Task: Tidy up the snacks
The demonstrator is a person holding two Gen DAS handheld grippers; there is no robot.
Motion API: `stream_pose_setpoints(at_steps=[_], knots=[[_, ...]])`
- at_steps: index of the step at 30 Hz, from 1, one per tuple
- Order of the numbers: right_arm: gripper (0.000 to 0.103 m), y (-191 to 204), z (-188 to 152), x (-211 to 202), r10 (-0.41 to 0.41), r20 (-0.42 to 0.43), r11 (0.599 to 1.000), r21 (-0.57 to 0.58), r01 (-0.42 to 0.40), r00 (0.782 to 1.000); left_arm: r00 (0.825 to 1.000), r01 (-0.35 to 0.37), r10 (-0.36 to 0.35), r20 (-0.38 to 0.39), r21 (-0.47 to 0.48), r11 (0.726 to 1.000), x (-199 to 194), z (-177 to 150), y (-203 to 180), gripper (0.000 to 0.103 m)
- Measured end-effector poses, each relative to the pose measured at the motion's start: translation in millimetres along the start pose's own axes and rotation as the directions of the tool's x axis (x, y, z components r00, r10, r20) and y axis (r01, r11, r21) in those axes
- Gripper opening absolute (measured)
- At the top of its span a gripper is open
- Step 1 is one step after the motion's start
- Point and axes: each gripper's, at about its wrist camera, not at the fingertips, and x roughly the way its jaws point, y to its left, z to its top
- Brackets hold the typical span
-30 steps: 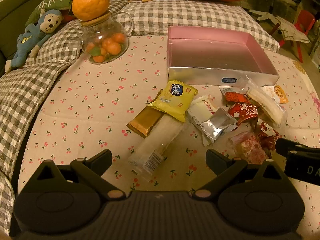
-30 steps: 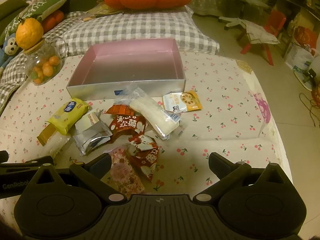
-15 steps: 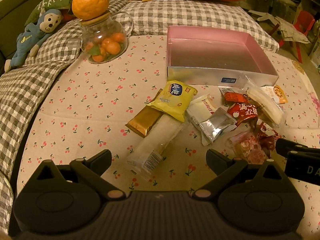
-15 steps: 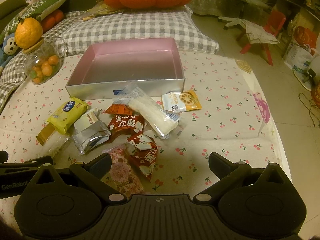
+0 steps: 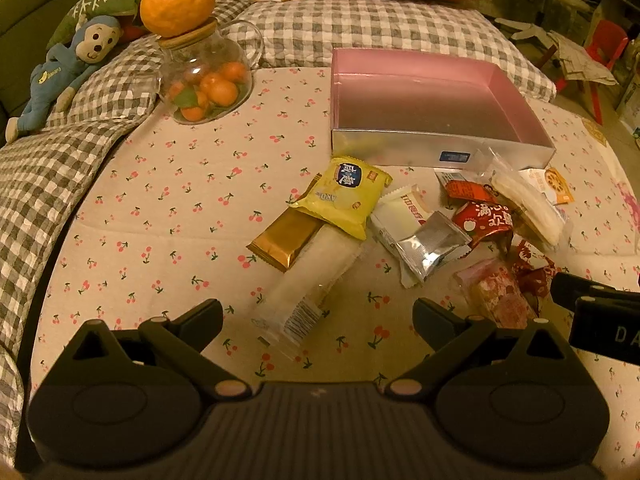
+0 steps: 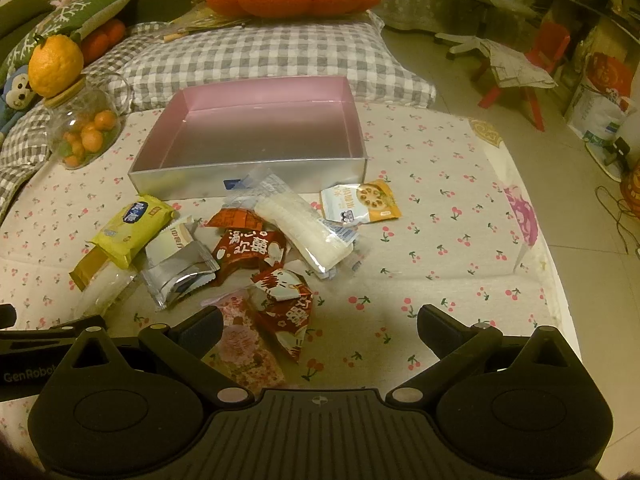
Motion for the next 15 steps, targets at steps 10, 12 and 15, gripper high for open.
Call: stream_pose_setpoints(at_steps=[10,12,15], knots=[[0.103,-0.6,0.1,-0.3,-0.003,0.0,1.0,-0.002,0.003,1.0,1.0,0.006,-0.006,-0.006,0.0,1.0,1.0,-0.3,0.8,0.101],[0.103,-0.4,0.0,-0.2,-0.003,0.001,1.0,-0.002,0.004,1.0,1.0,0.006,-0.006,-0.007,0.0,1.0,1.3,-0.4,1.0,0.102],[0.103,-0.6,0.2,0.0,-0.003,0.0,1.0,-0.003,0.003,1.0,1.0,0.007,-0.007,-0.007,0.0,1.0,1.2,-0.4,1.3,0.102]])
